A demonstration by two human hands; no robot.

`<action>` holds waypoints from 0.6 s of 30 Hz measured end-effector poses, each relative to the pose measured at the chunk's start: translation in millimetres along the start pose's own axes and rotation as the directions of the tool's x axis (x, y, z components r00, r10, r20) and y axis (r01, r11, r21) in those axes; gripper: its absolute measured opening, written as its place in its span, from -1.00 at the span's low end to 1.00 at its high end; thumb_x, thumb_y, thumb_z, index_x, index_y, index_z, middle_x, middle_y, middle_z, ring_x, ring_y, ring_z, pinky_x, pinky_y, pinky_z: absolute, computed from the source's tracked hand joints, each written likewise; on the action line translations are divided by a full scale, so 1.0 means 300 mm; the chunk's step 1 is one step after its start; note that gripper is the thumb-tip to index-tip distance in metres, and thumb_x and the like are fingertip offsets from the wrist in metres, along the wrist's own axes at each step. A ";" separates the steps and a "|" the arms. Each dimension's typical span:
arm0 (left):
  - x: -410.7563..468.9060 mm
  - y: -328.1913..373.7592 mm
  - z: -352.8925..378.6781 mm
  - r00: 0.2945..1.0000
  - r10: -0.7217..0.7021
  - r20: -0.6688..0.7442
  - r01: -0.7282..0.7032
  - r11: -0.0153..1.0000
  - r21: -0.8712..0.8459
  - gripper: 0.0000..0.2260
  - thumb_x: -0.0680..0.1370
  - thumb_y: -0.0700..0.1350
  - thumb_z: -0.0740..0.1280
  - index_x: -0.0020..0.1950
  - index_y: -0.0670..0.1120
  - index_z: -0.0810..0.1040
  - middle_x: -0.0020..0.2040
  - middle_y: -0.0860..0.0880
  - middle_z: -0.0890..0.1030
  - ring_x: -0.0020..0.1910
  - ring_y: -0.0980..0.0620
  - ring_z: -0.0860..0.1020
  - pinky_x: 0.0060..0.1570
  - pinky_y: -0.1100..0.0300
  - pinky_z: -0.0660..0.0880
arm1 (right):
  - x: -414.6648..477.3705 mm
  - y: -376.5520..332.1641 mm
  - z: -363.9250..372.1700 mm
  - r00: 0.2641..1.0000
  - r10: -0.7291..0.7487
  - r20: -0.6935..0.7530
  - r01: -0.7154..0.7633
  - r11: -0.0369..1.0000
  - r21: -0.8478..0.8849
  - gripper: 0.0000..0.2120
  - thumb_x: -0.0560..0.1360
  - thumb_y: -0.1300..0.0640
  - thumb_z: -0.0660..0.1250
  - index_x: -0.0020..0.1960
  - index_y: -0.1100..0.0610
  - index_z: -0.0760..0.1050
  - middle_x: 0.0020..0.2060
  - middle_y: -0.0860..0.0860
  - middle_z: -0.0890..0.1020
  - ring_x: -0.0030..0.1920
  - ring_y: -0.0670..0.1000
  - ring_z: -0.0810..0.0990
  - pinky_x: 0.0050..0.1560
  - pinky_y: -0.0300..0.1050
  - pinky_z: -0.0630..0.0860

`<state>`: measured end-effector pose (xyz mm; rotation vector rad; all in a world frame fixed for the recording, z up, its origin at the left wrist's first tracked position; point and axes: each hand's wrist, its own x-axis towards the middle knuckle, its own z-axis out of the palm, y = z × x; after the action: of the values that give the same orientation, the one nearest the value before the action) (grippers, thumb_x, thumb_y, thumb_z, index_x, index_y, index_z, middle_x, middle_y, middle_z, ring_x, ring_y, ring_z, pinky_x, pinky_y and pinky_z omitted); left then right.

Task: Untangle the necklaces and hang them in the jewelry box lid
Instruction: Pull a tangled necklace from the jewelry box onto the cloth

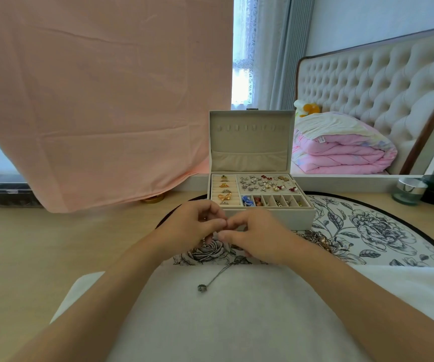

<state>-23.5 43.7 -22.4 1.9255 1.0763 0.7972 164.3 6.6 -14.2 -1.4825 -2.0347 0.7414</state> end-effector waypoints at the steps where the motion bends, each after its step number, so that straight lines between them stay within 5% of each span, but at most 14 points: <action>1: -0.001 0.006 0.005 1.000 -0.005 -0.010 0.004 0.999 -0.040 -0.94 0.58 -0.13 0.41 -0.04 0.03 0.60 -0.26 0.02 0.65 -0.37 0.08 0.53 -0.41 0.20 0.43 | 0.004 0.004 0.003 1.000 0.028 0.000 -0.028 0.992 0.119 -0.89 0.52 0.00 0.47 -0.20 -0.09 0.67 -0.40 -0.09 0.62 -0.43 -0.15 0.54 -0.34 -0.14 0.56; 6: -0.008 0.023 -0.011 0.999 -0.001 0.042 0.003 0.999 -0.040 -0.94 0.58 -0.12 0.42 0.03 -0.06 0.61 -0.27 0.04 0.64 -0.36 0.09 0.54 -0.39 0.20 0.46 | 0.008 0.026 -0.016 0.995 0.099 -0.009 -0.091 0.943 0.320 -0.93 0.50 0.15 0.49 -0.15 0.06 0.72 -0.20 0.08 0.74 -0.42 -0.04 0.58 -0.27 -0.08 0.66; 12: -0.015 -0.008 -0.058 0.987 -0.115 0.108 0.100 0.986 0.132 -0.92 0.55 -0.18 0.45 -0.02 -0.02 0.70 -0.21 0.01 0.71 -0.25 0.12 0.65 -0.17 0.25 0.57 | 0.008 0.054 -0.039 0.994 0.095 -0.048 -0.085 0.981 0.176 -0.79 0.55 0.08 0.43 -0.25 0.01 0.72 -0.45 -0.11 0.65 -0.46 -0.10 0.51 -0.31 -0.17 0.56; 15: -0.014 -0.024 -0.063 0.988 -0.142 0.065 0.131 0.980 0.150 -0.95 0.55 -0.17 0.45 -0.06 -0.04 0.70 -0.22 -0.02 0.71 -0.26 0.08 0.66 -0.19 0.20 0.60 | 0.010 0.062 -0.038 0.995 0.090 -0.053 -0.084 0.991 0.105 -0.78 0.53 -0.01 0.43 -0.25 0.00 0.73 -0.36 0.01 0.71 -0.42 -0.05 0.54 -0.21 -0.03 0.62; 18: -0.015 -0.019 -0.048 0.994 -0.111 0.016 0.109 0.987 0.119 -0.95 0.57 -0.17 0.43 -0.07 -0.04 0.66 -0.25 0.02 0.70 -0.30 0.09 0.64 -0.28 0.22 0.54 | 0.013 0.067 -0.039 0.996 0.077 -0.049 -0.075 0.996 0.042 -0.84 0.51 0.04 0.44 -0.23 -0.03 0.72 -0.35 -0.13 0.71 -0.36 -0.15 0.61 -0.11 -0.11 0.66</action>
<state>-39.4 46.5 -20.5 1.9489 1.2283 0.6621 184.9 17.0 -19.4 -1.5473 -1.9244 0.7623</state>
